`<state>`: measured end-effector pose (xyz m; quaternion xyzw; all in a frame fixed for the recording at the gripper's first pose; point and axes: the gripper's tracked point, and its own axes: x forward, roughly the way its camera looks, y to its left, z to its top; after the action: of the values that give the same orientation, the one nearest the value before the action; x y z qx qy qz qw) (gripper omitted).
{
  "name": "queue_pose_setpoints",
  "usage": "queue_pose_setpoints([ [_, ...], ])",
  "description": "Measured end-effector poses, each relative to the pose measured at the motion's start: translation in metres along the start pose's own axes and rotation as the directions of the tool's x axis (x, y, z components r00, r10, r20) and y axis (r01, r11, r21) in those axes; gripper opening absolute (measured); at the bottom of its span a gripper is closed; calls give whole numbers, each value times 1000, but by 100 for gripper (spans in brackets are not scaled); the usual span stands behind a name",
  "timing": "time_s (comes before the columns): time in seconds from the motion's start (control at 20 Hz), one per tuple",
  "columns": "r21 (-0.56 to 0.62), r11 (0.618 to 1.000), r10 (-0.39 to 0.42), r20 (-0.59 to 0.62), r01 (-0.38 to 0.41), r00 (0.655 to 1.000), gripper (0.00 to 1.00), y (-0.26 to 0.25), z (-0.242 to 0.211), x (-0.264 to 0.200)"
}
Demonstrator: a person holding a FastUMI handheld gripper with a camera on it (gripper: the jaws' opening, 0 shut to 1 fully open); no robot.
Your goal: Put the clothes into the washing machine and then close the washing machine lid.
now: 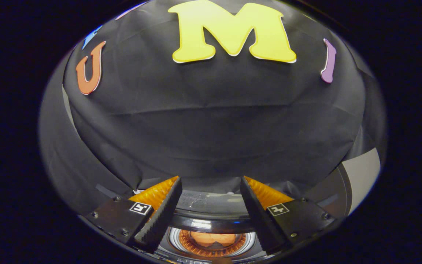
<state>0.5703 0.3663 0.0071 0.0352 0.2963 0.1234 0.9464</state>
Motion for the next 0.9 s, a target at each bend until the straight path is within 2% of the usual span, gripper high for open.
queue_pose_setpoints([
  [0.9, -6, 1000, 1, 64, 0, 998, 100, 6, -38, -32],
])
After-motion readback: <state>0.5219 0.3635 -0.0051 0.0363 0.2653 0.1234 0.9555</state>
